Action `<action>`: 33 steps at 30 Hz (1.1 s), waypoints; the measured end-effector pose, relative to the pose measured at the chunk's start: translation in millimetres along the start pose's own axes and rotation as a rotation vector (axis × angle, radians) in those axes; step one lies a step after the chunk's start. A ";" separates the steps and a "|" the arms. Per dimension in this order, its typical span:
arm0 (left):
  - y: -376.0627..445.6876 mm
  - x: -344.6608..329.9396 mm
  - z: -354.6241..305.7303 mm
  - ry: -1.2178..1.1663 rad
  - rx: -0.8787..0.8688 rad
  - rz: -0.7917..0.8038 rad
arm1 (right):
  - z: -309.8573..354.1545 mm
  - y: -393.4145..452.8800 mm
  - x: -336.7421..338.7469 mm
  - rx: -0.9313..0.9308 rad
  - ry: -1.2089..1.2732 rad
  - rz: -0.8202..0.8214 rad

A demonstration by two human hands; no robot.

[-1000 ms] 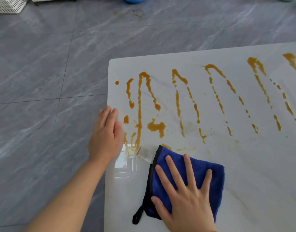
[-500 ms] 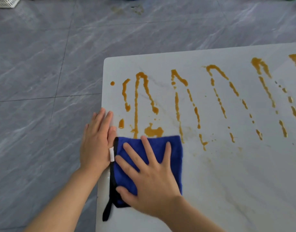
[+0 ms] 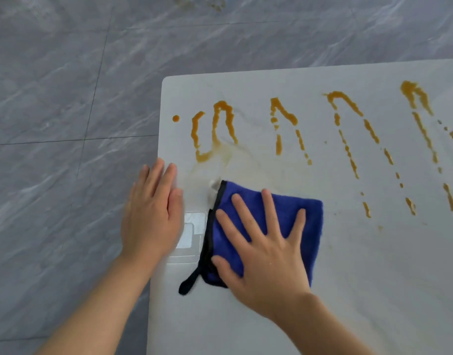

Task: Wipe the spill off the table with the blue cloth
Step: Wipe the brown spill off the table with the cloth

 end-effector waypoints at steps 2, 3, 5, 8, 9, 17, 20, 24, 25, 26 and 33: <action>1.0 1.8 -0.3 -0.002 0.002 -0.012 | 15.0 9.2 -6.0 0.061 -0.003 0.030; 1.6 2.3 -0.2 -0.002 0.001 -0.020 | 18.5 23.0 -5.2 0.073 -0.002 0.024; 1.4 3.2 -0.2 0.008 -0.008 -0.033 | 17.8 55.6 -0.8 0.074 0.034 -0.017; 1.1 2.0 -0.3 0.030 -0.016 -0.005 | -10.3 93.1 11.1 -0.002 0.018 -0.038; 1.0 0.5 0.5 0.033 -0.011 0.004 | -27.6 96.9 16.6 -0.059 0.009 -0.045; 0.0 -4.9 5.8 0.012 0.037 -0.001 | -42.2 11.4 14.1 -0.140 -0.043 -0.042; 0.9 -3.3 4.1 0.019 0.039 -0.007 | -18.8 18.3 7.1 -0.031 -0.010 0.006; -0.1 -0.8 1.3 0.024 0.038 0.001 | -44.3 62.0 20.4 -0.016 0.030 -0.033; -0.4 -0.2 1.1 0.027 0.042 0.003 | -61.3 70.1 26.9 -0.067 0.023 -0.047; -0.9 0.1 0.5 0.026 0.044 0.002 | -81.3 73.4 33.8 -0.137 0.016 -0.065; -2.1 0.7 0.6 0.005 0.026 -0.052 | -113.4 0.6 40.4 -0.301 0.005 -0.118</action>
Point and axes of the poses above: each hand's wrist, its own y-axis towards the middle knuckle, its own x-axis out of the back of the hand, z = x × y, the point moved 7 cm from there along y, towards the middle knuckle, and after that the axes turned 12 degrees about y, right-handed, at the moved point
